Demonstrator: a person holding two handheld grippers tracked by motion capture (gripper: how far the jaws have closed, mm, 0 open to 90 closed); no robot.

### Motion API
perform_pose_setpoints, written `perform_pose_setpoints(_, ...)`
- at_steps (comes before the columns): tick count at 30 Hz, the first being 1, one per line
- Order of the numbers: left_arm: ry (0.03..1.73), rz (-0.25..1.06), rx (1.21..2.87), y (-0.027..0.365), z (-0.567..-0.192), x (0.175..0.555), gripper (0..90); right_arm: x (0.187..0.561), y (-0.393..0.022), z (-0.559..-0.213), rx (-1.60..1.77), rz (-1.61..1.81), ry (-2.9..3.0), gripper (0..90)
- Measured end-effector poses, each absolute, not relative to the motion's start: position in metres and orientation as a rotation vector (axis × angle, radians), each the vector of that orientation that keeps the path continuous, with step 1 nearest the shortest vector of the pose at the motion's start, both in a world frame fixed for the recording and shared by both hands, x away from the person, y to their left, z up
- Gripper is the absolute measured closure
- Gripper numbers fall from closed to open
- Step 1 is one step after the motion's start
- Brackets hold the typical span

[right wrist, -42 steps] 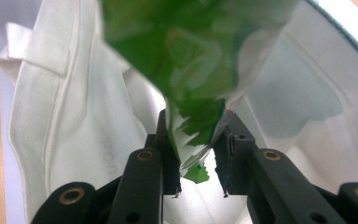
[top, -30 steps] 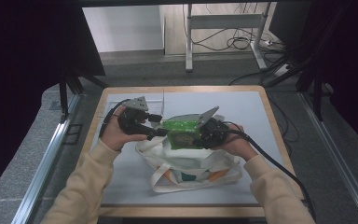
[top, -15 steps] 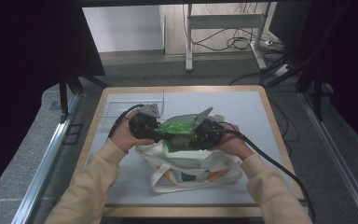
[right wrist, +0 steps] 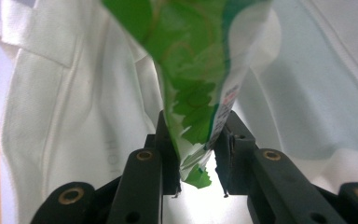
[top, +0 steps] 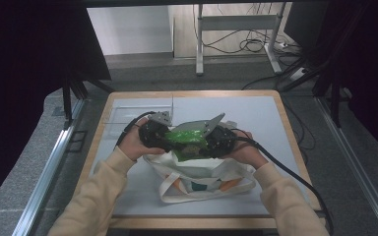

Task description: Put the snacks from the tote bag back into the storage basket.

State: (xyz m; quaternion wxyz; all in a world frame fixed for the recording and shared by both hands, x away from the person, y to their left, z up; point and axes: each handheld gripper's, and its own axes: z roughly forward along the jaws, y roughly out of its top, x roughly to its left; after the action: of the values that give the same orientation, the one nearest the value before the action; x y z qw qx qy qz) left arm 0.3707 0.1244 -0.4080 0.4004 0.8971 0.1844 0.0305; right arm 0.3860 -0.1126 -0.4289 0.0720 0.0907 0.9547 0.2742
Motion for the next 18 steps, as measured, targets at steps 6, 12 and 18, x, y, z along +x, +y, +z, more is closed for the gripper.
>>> perform_pose_setpoints(6,0.464,0.093,2.267,0.126,-0.407,0.370,71.5,0.386,-0.115,-0.427,0.279,0.847,2.868,70.7)
perform_pose_setpoints(12,0.473,0.097,2.255,0.131,-0.403,0.369,74.2,0.381,-0.119,-0.426,0.364,0.930,2.857,53.4)
perform_pose_setpoints(18,0.498,0.106,2.226,0.142,-0.401,0.369,74.3,0.376,-0.139,-0.422,0.511,1.102,2.781,37.1)
